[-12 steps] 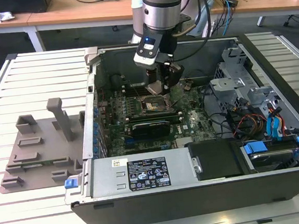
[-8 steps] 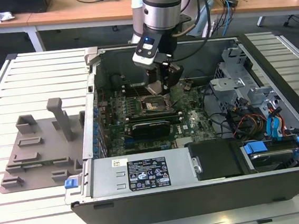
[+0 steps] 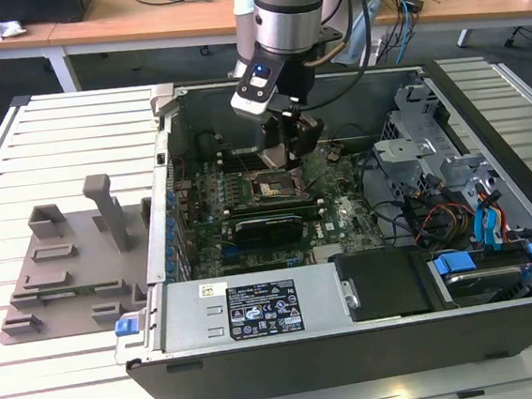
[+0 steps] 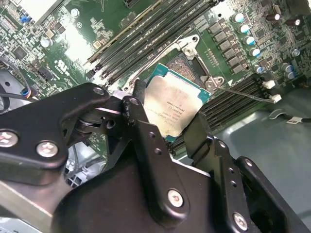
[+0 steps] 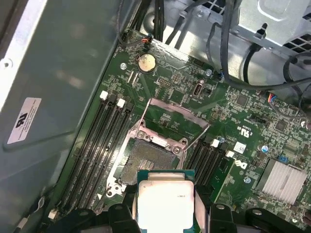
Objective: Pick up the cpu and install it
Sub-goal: 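Place the cpu into insertion slot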
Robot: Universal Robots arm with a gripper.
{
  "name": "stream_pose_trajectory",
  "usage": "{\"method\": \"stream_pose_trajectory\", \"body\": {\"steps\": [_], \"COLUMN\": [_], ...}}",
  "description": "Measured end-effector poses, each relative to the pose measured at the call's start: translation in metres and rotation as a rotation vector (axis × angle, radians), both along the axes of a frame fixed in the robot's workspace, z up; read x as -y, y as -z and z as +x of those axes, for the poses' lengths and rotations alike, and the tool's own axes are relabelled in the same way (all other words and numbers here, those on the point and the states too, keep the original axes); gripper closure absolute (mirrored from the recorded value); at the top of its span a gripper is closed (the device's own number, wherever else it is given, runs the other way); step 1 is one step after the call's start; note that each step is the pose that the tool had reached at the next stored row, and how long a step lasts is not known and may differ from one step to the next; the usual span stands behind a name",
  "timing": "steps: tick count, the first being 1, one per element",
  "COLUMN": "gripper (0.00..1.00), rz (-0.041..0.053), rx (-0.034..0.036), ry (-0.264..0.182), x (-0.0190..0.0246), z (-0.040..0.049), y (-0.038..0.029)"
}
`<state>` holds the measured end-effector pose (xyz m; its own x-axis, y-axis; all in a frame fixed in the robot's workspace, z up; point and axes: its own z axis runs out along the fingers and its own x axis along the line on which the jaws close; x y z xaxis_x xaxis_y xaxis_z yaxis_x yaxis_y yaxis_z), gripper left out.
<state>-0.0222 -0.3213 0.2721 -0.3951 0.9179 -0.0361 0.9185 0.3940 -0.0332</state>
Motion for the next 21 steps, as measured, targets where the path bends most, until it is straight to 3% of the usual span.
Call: {"method": "stream_pose_trajectory", "body": {"steps": [21], "gripper": [0.45], "rz": [-0.0020], "rx": [0.0000], "ry": [0.179], "x": [0.0000], "z": [0.0000], "y": [0.0005]}}
